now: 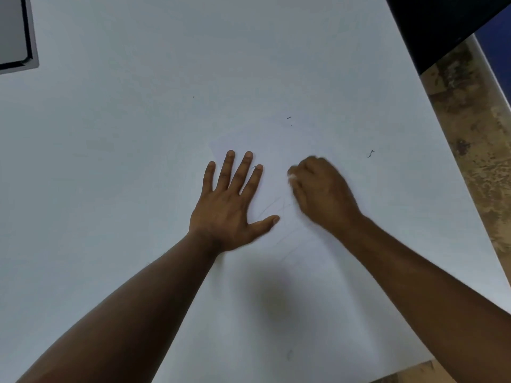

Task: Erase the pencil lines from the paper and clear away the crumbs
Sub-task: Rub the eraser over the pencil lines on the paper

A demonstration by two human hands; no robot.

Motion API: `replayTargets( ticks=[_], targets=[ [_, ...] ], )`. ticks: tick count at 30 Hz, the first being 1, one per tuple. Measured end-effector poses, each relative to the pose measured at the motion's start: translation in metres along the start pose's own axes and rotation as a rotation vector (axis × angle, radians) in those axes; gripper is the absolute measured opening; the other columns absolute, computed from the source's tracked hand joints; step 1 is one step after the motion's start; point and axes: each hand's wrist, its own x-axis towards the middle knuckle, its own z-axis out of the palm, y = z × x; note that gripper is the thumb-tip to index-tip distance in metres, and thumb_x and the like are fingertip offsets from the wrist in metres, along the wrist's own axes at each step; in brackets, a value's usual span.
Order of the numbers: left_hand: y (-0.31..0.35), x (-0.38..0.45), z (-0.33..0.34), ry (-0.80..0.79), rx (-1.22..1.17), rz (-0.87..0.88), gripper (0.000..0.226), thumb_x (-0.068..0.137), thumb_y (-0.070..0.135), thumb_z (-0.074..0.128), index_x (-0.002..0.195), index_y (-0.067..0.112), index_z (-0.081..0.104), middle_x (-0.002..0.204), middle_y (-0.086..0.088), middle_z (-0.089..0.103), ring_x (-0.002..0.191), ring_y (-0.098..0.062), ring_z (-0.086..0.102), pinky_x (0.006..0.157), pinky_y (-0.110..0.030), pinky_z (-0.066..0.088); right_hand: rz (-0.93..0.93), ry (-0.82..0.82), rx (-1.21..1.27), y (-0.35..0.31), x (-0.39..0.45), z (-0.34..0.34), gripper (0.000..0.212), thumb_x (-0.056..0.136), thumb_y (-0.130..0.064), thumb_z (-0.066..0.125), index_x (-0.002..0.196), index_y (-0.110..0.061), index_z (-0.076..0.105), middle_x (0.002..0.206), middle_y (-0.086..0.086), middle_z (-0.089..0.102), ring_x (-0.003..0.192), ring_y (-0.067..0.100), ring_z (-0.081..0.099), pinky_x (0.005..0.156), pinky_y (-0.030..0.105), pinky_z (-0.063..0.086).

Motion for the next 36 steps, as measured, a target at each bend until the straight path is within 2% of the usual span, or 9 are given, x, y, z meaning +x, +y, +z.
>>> replayTargets(
  ticks=[4, 9, 13, 18, 21, 24, 28, 33, 36],
  targets=[
    [0.001, 0.0, 0.0, 0.001, 0.001, -0.004, 0.098, 0.092, 0.085, 0.021, 0.166, 0.022, 0.005, 0.173, -0.003, -0.011, 0.158, -0.028, -0.017, 0.126, -0.06, 0.001, 0.201, 0.056, 0.008, 0.016, 0.015, -0.011, 0.012, 0.092, -0.008, 0.058, 0.089, -0.006, 0.07, 0.085, 0.009, 0.058, 0.076, 0.026, 0.057, 0.066, 0.038, 0.051],
    [0.0, 0.0, 0.0, 0.001, -0.004, -0.003, 0.097, 0.093, 0.084, 0.019, 0.166, 0.022, 0.003, 0.173, -0.003, -0.013, 0.158, -0.027, -0.018, 0.126, -0.059, 0.001, 0.399, 0.17, 0.308, -0.021, -0.006, -0.008, 0.014, 0.095, -0.015, 0.062, 0.103, -0.011, 0.072, 0.094, 0.001, 0.064, 0.075, 0.007, 0.057, 0.073, 0.018, 0.046],
    [0.0, 0.0, 0.0, 0.009, -0.008, 0.002, 0.092, 0.095, 0.08, 0.018, 0.166, 0.024, 0.002, 0.172, -0.004, -0.015, 0.157, -0.026, -0.021, 0.127, -0.057, -0.001, 0.542, 0.271, 0.484, -0.05, -0.026, 0.007, 0.019, 0.098, -0.016, 0.062, 0.114, -0.012, 0.071, 0.097, -0.002, 0.065, 0.082, 0.004, 0.062, 0.074, 0.013, 0.049],
    [-0.001, -0.003, 0.001, 0.042, -0.041, 0.0, 0.085, 0.099, 0.073, 0.021, 0.166, 0.023, 0.004, 0.173, -0.003, -0.012, 0.158, -0.025, -0.019, 0.128, -0.054, -0.002, 0.676, 0.373, 0.566, -0.045, -0.013, 0.014, 0.017, 0.099, -0.022, 0.061, 0.108, -0.012, 0.071, 0.093, -0.009, 0.067, 0.083, 0.003, 0.063, 0.076, 0.017, 0.051],
    [0.001, -0.004, 0.001, 0.058, -0.042, -0.023, 0.083, 0.101, 0.07, 0.022, 0.166, 0.02, 0.008, 0.173, -0.004, -0.007, 0.158, -0.023, -0.016, 0.128, -0.052, -0.002, 0.786, 0.376, 0.665, -0.039, -0.006, 0.011, 0.016, 0.099, -0.025, 0.06, 0.107, -0.017, 0.07, 0.078, -0.009, 0.063, 0.073, 0.017, 0.066, 0.073, 0.034, 0.058],
    [0.006, -0.01, 0.001, 0.047, -0.071, -0.07, 0.086, 0.1, 0.071, 0.023, 0.166, 0.018, 0.008, 0.173, -0.004, -0.007, 0.158, -0.024, -0.017, 0.128, -0.054, -0.001, 0.83, 0.358, 0.731, -0.037, -0.004, 0.009, 0.014, 0.099, -0.025, 0.06, 0.103, -0.018, 0.071, 0.078, -0.005, 0.068, 0.069, 0.016, 0.067, 0.073, 0.041, 0.06],
    [0.021, -0.029, 0.006, 0.015, -0.071, -0.122, 0.092, 0.098, 0.076, 0.02, 0.166, 0.017, 0.004, 0.173, -0.005, -0.013, 0.158, -0.023, -0.02, 0.127, -0.055, -0.002, 0.83, 0.301, 0.788, -0.038, -0.011, 0.007, 0.019, 0.097, -0.025, 0.064, 0.113, -0.017, 0.071, 0.087, -0.004, 0.071, 0.079, 0.016, 0.07, 0.078, 0.035, 0.061],
    [0.034, -0.044, 0.007, -0.013, -0.061, -0.138, 0.102, 0.092, 0.085, 0.018, 0.165, 0.018, -0.002, 0.172, -0.007, -0.018, 0.157, -0.025, -0.022, 0.127, -0.057, -0.004, 0.847, 0.307, 0.832, -0.036, -0.013, 0.006, 0.017, 0.099, -0.023, 0.061, 0.1, -0.011, 0.072, 0.084, -0.002, 0.072, 0.063, 0.007, 0.067, 0.061, 0.025, 0.056],
    [0.038, -0.047, 0.008, -0.022, -0.044, -0.138, 0.106, 0.09, 0.088, 0.015, 0.165, 0.017, -0.002, 0.172, -0.006, -0.017, 0.157, -0.024, -0.022, 0.126, -0.058, -0.003, 0.89, 0.377, 0.831, -0.038, -0.009, 0.01, 0.014, 0.099, -0.019, 0.058, 0.102, -0.012, 0.07, 0.082, 0.0, 0.071, 0.059, 0.01, 0.065, 0.056, 0.027, 0.056]
  ],
)
